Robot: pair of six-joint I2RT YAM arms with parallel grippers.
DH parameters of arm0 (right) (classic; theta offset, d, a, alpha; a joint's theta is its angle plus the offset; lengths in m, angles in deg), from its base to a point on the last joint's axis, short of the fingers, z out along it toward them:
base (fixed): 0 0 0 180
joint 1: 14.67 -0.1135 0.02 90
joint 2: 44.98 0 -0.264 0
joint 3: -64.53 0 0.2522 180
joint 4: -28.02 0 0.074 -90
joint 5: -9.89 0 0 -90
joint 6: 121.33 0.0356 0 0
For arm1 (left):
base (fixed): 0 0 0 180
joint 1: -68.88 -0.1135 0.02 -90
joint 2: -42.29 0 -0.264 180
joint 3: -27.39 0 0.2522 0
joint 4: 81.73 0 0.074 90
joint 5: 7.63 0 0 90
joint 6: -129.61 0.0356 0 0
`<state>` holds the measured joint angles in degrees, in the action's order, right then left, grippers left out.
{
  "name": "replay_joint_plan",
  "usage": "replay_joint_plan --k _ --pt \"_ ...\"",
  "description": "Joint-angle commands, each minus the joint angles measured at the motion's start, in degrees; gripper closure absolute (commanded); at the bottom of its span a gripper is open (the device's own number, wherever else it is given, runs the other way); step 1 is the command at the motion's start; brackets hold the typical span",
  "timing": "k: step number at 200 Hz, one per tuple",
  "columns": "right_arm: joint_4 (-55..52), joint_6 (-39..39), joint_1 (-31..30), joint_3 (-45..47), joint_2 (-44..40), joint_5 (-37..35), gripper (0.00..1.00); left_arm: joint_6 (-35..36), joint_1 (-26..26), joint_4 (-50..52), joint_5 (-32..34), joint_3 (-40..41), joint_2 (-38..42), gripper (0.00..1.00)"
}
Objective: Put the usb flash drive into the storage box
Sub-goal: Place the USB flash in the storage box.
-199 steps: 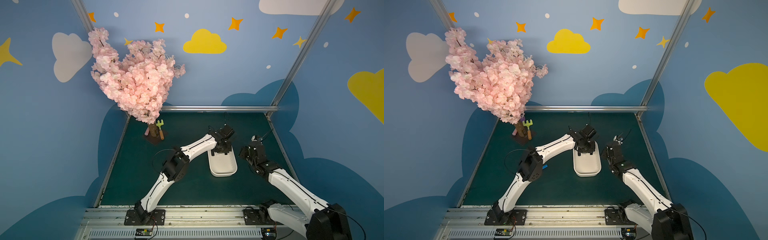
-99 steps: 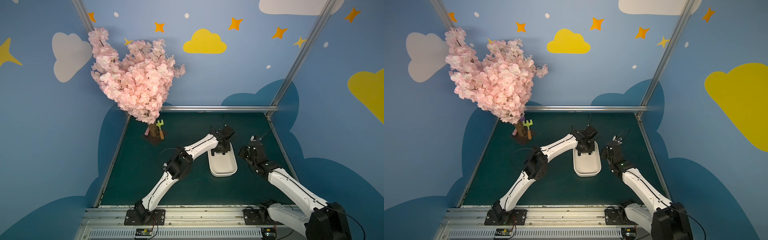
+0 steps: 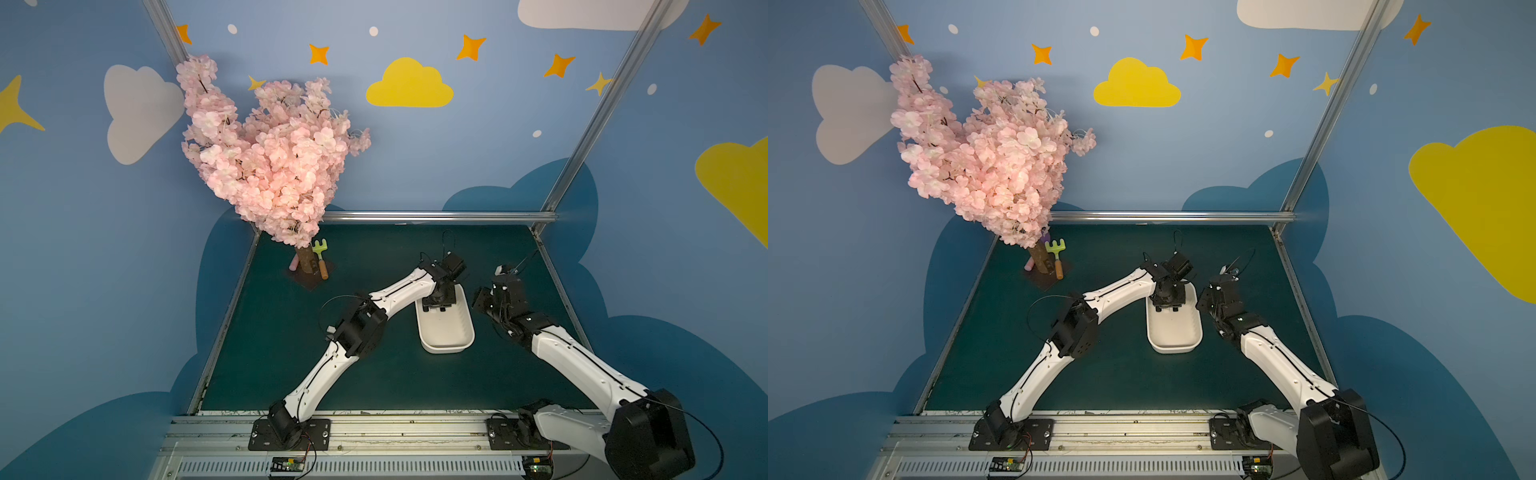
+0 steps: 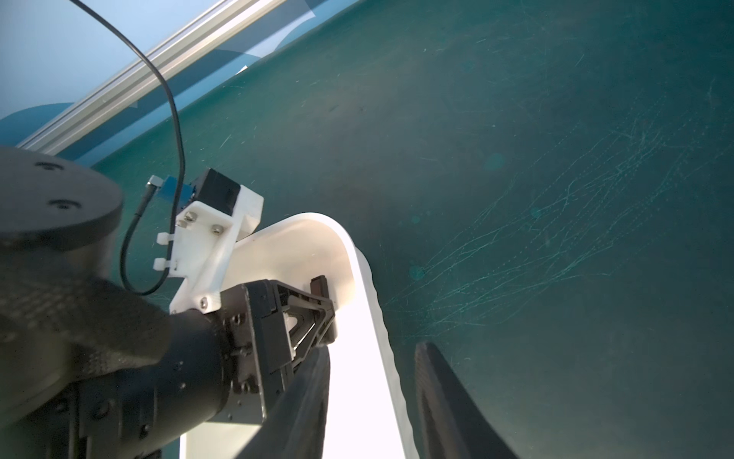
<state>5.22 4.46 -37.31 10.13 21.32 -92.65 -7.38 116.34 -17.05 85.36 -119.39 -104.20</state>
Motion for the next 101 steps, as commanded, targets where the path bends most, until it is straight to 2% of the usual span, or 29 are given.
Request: replay_joint_plan --k 1,23,68,101 --pt "-1.06 0.07 0.22 -1.13 -0.01 0.41 0.59 0.20 -0.35 1.34 0.27 -1.72 -0.68 0.66" --pt "-0.98 0.07 0.22 -1.13 0.04 0.49 0.59 0.61 -0.32 1.36 -0.15 -2.46 -0.54 0.61" --pt "-1.11 -0.02 0.27 -1.14 0.04 0.32 0.59 2.77 0.51 1.40 -0.09 -2.94 3.02 0.60" --pt "-1.15 0.00 0.32 -0.86 -0.71 0.07 0.59 4.78 0.91 4.29 3.21 -0.55 9.20 0.61"
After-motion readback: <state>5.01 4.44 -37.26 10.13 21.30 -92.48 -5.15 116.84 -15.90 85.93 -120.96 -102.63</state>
